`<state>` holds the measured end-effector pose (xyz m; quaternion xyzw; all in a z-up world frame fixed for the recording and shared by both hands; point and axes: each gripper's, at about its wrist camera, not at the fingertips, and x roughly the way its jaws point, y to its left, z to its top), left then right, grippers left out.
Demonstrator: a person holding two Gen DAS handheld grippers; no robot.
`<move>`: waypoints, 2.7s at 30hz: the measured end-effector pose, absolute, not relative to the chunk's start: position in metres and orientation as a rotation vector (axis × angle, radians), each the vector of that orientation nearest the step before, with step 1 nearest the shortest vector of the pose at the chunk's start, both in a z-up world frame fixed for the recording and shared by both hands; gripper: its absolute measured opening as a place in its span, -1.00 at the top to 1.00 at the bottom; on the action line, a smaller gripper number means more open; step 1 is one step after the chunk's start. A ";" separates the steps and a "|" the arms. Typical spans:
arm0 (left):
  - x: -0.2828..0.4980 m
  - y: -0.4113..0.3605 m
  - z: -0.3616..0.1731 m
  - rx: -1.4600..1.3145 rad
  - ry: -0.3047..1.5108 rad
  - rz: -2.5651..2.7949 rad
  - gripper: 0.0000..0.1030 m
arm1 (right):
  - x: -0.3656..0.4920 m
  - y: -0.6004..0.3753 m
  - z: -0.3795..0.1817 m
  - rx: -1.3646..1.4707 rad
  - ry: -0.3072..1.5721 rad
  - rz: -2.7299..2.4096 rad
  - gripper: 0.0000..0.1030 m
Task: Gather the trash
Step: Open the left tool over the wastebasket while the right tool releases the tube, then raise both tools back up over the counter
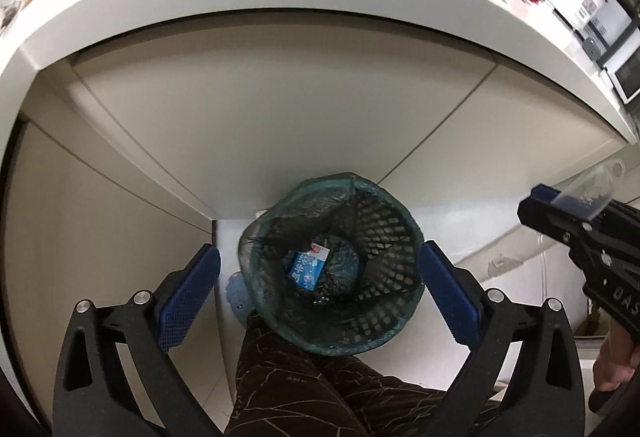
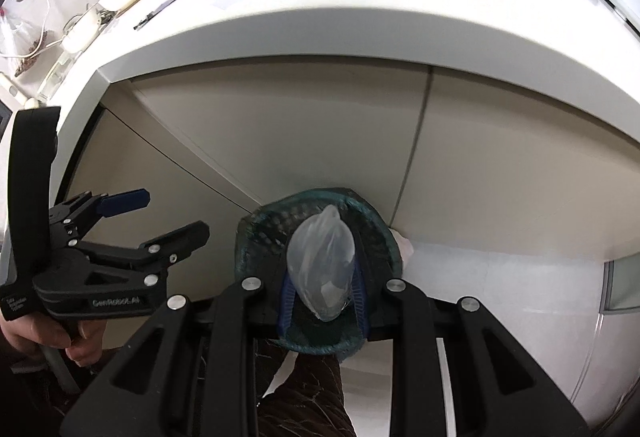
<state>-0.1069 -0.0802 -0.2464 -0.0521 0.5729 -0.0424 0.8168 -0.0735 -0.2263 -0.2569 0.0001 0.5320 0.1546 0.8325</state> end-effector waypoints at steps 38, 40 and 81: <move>-0.109 -0.042 -0.201 -0.195 1.168 0.000 -0.88 | -0.040 -0.227 -0.208 0.020 1.006 0.229 -0.85; -0.108 -0.042 -0.190 -0.202 1.160 -0.004 -0.88 | -0.039 -0.230 -0.196 0.014 0.992 0.221 -0.85; -0.006 0.032 -0.071 -0.161 1.042 0.038 -0.88 | 0.057 -0.215 -0.070 0.039 0.958 0.086 -0.85</move>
